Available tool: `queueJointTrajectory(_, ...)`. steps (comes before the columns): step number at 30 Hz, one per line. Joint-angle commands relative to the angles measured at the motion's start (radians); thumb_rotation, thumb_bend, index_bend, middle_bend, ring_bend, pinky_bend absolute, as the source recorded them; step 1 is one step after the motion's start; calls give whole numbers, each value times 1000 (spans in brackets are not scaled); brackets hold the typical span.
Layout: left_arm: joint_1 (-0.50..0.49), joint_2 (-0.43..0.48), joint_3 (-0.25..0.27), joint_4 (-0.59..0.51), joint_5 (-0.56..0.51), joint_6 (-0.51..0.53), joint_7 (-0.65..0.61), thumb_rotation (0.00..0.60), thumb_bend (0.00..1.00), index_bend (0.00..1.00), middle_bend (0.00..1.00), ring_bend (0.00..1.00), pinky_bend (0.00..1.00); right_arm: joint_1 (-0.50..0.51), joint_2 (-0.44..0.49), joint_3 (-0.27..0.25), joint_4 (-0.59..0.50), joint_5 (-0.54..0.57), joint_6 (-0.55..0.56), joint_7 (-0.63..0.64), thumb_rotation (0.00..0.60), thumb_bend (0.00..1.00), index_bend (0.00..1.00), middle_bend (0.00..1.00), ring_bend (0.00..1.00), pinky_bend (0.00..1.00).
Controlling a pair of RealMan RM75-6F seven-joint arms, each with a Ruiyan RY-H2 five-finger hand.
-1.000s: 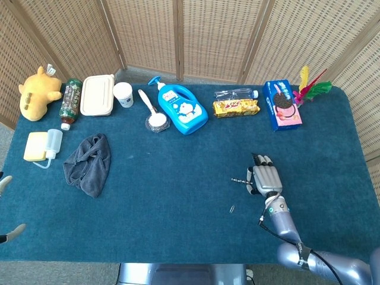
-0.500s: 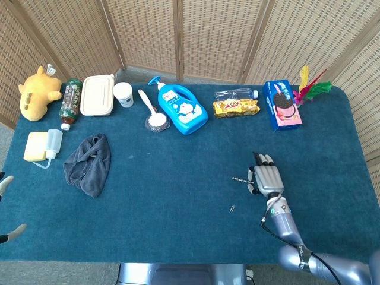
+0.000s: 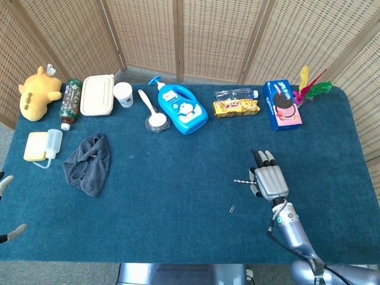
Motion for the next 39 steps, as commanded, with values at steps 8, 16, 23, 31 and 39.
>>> queueJointTrajectory(8, 1, 0, 2, -2, 8, 3, 3, 600, 206, 0, 0, 0, 0, -31, 96, -40, -138, -91, 68, -99, 600, 446, 678, 10, 0, 25)
queueJointTrajectory(16, 3, 3, 3, -1, 10, 7, -5, 600, 206, 0, 0, 0, 0, -44, 117, -93, -203, -161, 107, -278, 600, 447, 687, 20, 0, 25)
queueJointTrajectory(23, 5, 6, 1, 2, 8, 13, -16, 600, 206, 0, 0, 0, 0, -59, 81, -129, -174, -220, 135, -410, 600, 447, 692, 40, 0, 35)
queueJointTrajectory(31, 4, 9, 1, 4, 6, 12, -25, 600, 206, 0, 0, 0, 0, -87, 52, -168, -84, -324, 178, -513, 600, 447, 708, 63, 0, 42)
queueJointTrajectory(39, 3, 8, 4, 3, 16, 10, -22, 600, 205, 0, 0, 0, 0, -117, 76, -202, -10, -434, 207, -487, 600, 447, 711, 67, 0, 54)
